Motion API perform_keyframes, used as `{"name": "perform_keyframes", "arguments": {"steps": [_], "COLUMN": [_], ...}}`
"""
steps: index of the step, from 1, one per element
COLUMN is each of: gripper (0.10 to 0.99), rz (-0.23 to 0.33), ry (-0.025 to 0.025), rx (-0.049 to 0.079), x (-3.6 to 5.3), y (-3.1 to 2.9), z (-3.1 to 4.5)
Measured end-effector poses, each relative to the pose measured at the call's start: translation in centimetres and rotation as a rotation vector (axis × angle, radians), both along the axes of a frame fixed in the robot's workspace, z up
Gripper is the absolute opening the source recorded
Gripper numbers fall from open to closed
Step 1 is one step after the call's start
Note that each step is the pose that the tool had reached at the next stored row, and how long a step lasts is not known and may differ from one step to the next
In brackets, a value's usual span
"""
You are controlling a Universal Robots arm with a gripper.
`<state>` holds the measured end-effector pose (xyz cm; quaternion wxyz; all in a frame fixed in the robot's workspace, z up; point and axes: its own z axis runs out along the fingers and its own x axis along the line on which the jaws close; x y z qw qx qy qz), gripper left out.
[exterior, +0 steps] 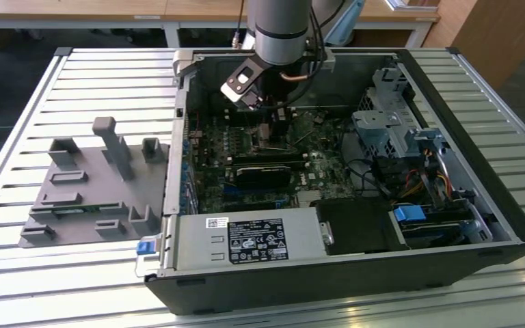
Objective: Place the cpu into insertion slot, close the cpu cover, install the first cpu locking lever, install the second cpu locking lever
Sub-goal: 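Place the cpu into insertion slot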
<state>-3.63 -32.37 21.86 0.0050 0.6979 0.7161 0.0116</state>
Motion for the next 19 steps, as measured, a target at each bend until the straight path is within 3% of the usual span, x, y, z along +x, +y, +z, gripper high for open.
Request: {"name": "perform_keyframes", "arguments": {"steps": [19], "gripper": [0.537], "rz": [-0.007], "ry": [-0.0001], "rx": [0.000], "x": [0.01], "y": [0.24], "z": [-1.58]}}
